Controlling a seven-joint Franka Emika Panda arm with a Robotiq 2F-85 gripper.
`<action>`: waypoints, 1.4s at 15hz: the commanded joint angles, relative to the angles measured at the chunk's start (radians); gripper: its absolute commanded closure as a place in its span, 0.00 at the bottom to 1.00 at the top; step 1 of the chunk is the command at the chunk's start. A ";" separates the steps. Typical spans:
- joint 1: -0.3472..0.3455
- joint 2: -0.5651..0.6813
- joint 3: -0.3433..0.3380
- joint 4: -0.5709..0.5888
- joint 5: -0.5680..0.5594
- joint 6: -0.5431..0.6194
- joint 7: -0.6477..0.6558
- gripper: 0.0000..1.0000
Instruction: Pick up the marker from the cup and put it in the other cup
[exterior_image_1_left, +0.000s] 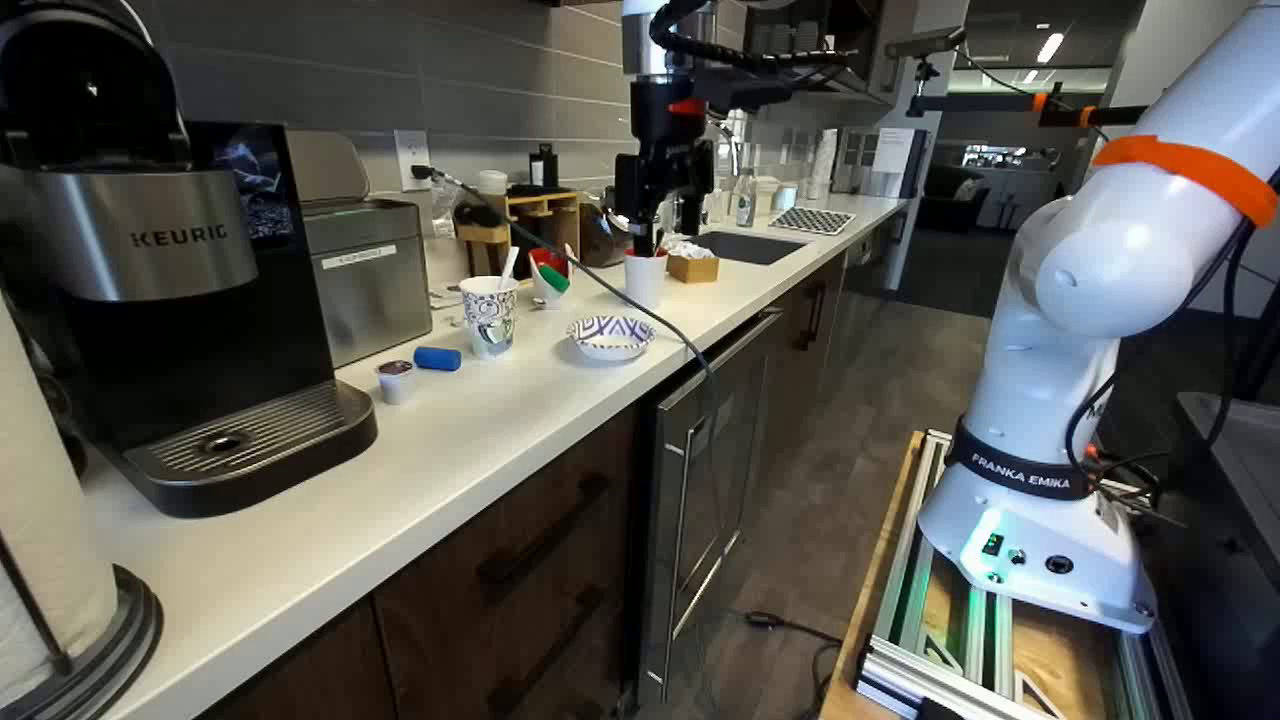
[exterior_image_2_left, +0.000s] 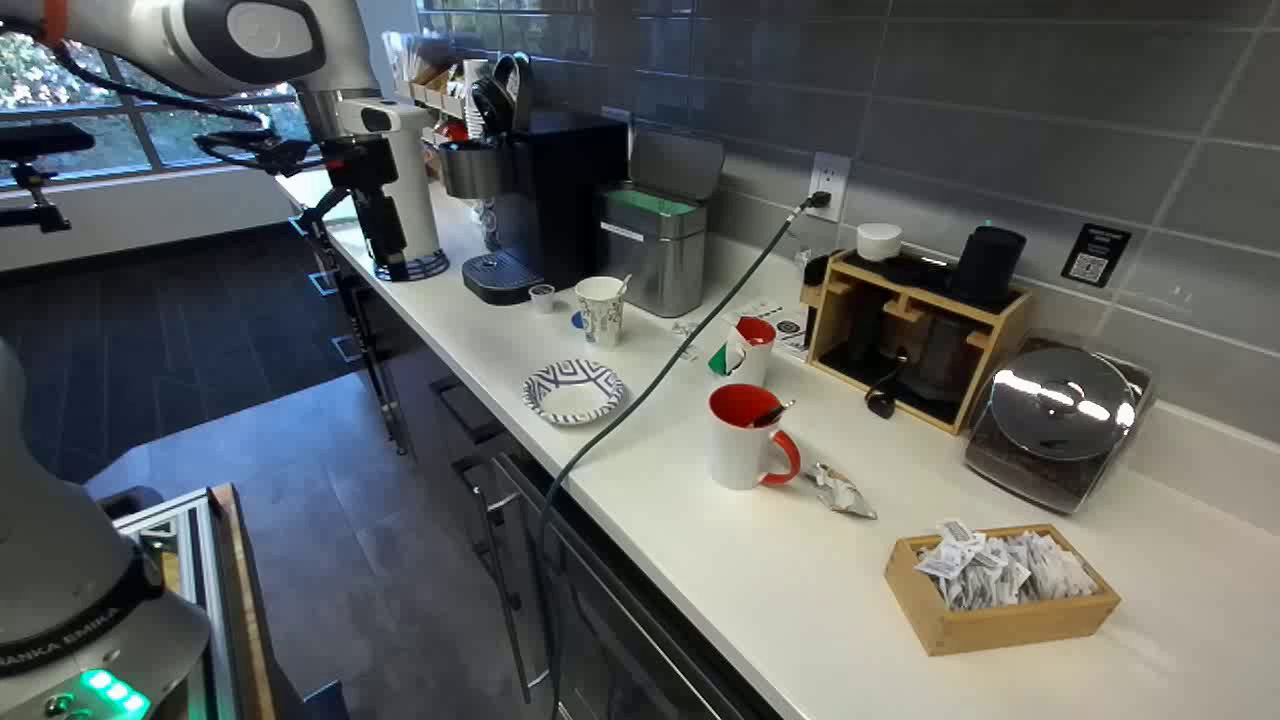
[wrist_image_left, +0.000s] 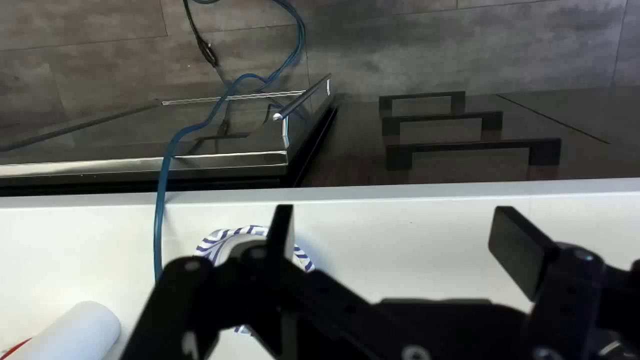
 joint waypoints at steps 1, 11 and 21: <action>0.025 0.004 -0.022 0.002 -0.012 -0.002 0.010 0.00; -0.069 0.208 -0.228 0.094 -0.086 0.397 -0.249 0.00; 0.003 0.484 -0.520 0.314 0.178 0.397 -0.880 0.00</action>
